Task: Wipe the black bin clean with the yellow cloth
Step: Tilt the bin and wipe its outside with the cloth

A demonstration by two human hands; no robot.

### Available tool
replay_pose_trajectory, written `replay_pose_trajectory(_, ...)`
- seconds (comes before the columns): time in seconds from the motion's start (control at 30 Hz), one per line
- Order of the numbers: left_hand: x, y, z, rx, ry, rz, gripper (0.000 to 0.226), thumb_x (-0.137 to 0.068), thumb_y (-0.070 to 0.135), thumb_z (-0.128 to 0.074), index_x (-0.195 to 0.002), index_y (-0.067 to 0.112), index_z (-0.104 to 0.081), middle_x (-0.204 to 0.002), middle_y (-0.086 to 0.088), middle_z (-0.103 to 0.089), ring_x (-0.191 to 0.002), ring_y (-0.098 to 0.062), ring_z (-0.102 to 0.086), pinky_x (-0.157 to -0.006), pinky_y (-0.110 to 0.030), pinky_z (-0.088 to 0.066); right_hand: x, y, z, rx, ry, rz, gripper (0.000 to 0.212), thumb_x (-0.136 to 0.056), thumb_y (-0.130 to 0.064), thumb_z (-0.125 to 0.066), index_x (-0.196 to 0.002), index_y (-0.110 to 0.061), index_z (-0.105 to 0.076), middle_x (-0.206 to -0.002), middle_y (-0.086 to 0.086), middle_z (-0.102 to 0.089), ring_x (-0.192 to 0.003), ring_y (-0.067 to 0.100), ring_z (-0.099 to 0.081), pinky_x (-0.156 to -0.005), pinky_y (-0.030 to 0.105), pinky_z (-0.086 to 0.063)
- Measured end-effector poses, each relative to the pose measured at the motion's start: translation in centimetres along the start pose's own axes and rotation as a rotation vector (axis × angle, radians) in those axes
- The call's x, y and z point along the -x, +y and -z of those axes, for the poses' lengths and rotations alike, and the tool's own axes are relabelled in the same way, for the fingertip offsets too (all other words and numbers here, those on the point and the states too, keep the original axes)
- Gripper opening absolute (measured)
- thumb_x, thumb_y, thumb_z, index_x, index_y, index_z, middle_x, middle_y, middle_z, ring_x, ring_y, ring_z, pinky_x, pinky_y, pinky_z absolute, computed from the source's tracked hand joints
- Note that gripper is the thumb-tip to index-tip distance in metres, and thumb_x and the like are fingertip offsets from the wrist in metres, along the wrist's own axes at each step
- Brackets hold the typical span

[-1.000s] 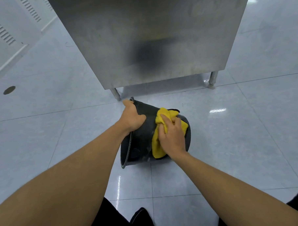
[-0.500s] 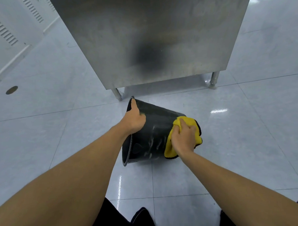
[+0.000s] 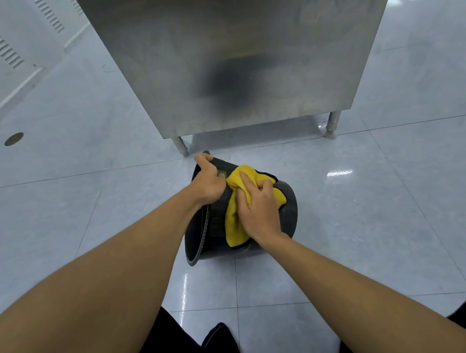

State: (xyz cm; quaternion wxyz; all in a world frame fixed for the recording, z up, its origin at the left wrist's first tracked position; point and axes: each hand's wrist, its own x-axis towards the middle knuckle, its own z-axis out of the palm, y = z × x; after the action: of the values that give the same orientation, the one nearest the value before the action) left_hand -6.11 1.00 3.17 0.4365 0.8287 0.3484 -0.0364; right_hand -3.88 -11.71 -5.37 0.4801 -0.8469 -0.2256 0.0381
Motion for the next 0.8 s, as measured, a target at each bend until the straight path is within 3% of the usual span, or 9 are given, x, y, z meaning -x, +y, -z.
replay_pose_trajectory(0.1,-0.1,0.2,-0.3,-0.033,0.02,-0.015,0.046,-0.105,0.01,-0.042,-0.142,0.008,-0.014,-0.099,-0.016,-0.053,-0.085,-0.027,-0.056,-0.074,-0.039,-0.05,0.0,1.2,0.6,0.002,0.039,-0.111,0.046,-0.101,-0.036,-0.041,-0.147,-0.029,-0.044,-0.116,0.007,-0.042,-0.082,0.018,-0.05,-0.077,0.033,-0.047)
replay_pose_trajectory(0.17,-0.2,0.4,-0.3,-0.059,0.025,-0.024,0.05,-0.104,0.008,-0.045,-0.144,0.008,-0.014,-0.096,-0.011,-0.052,-0.083,-0.024,-0.056,-0.079,-0.04,-0.054,-0.1,1.7,1.0,0.01,0.047,-0.203,0.047,-0.102,-0.038,-0.039,-0.149,-0.029,-0.041,-0.119,0.006,-0.042,-0.085,0.016,-0.048,-0.075,0.027,-0.041)
replay_pose_trajectory(0.27,0.1,0.5,-0.1,-0.072,0.005,-0.015,0.062,-0.099,0.008,-0.052,-0.147,0.011,-0.013,-0.086,-0.001,-0.048,-0.074,-0.017,-0.055,-0.08,-0.041,-0.058,-0.6,2.0,1.3,0.019,0.037,-0.288,0.049,-0.103,-0.04,-0.037,-0.15,-0.029,-0.038,-0.124,0.007,-0.042,-0.091,0.016,-0.047,-0.077,0.026,-0.038)
replay_pose_trajectory(0.4,0.4,0.1,0.3,-0.084,-0.035,-0.023,0.073,-0.097,0.004,-0.055,-0.153,0.015,-0.008,-0.09,-0.002,-0.048,-0.073,-0.017,-0.057,-0.075,-0.036,-0.057,-0.6,1.4,1.0,0.033,0.034,-0.268,0.048,-0.102,-0.039,-0.039,-0.149,-0.027,-0.04,-0.131,0.008,-0.041,-0.094,0.018,-0.049,-0.08,0.026,-0.04)
replay_pose_trajectory(0.5,0.5,-0.3,0.8,-0.082,-0.083,-0.031,0.088,-0.093,0.001,-0.058,-0.159,0.018,-0.001,-0.114,-0.015,-0.058,-0.089,-0.028,-0.063,-0.082,-0.041,-0.057,0.4,-0.3,0.4,-0.003,-0.003,-0.071,0.046,-0.101,-0.032,-0.044,-0.146,-0.025,-0.044,-0.127,0.01,-0.042,-0.094,0.023,-0.053,-0.08,0.027,-0.04)
replay_pose_trajectory(0.6,0.5,-0.6,1.0,-0.146,-0.092,-0.059,0.1,-0.093,0.008,-0.063,-0.162,0.02,0.008,-0.153,-0.014,-0.042,-0.126,-0.032,-0.054,-0.091,-0.033,-0.05,1.0,-1.4,-0.4,-0.028,-0.049,0.09,0.047,-0.099,-0.029,-0.046,-0.146,-0.028,-0.045,-0.122,0.008,-0.042,-0.087,0.02,-0.052,-0.076,0.031,-0.048)
replay_pose_trajectory(0.7,0.3,-1.1,1.2,-0.185,-0.076,-0.05,0.098,-0.094,0.012,-0.063,-0.162,0.019,0.007,-0.157,-0.011,-0.038,-0.134,-0.03,-0.048,-0.095,-0.03,-0.046,0.5,-0.8,-0.5,0.018,-0.054,0.072,0.047,-0.1,-0.036,-0.044,-0.147,-0.035,-0.042,-0.126,0.004,-0.041,-0.089,0.018,-0.053,-0.074,0.033,-0.052)
replay_pose_trajectory(0.8,-0.1,-1.5,1.6,-0.193,-0.073,-0.047,0.094,-0.095,0.016,-0.062,-0.163,0.023,0.004,-0.161,-0.013,-0.035,-0.133,-0.033,-0.051,-0.105,-0.044,-0.05,0.0,0.9,-0.1,0.054,-0.019,-0.034,0.047,-0.099,-0.038,-0.042,-0.146,-0.037,-0.043,-0.123,0.003,-0.041,-0.088,0.02,-0.055,-0.071,0.031,-0.048)
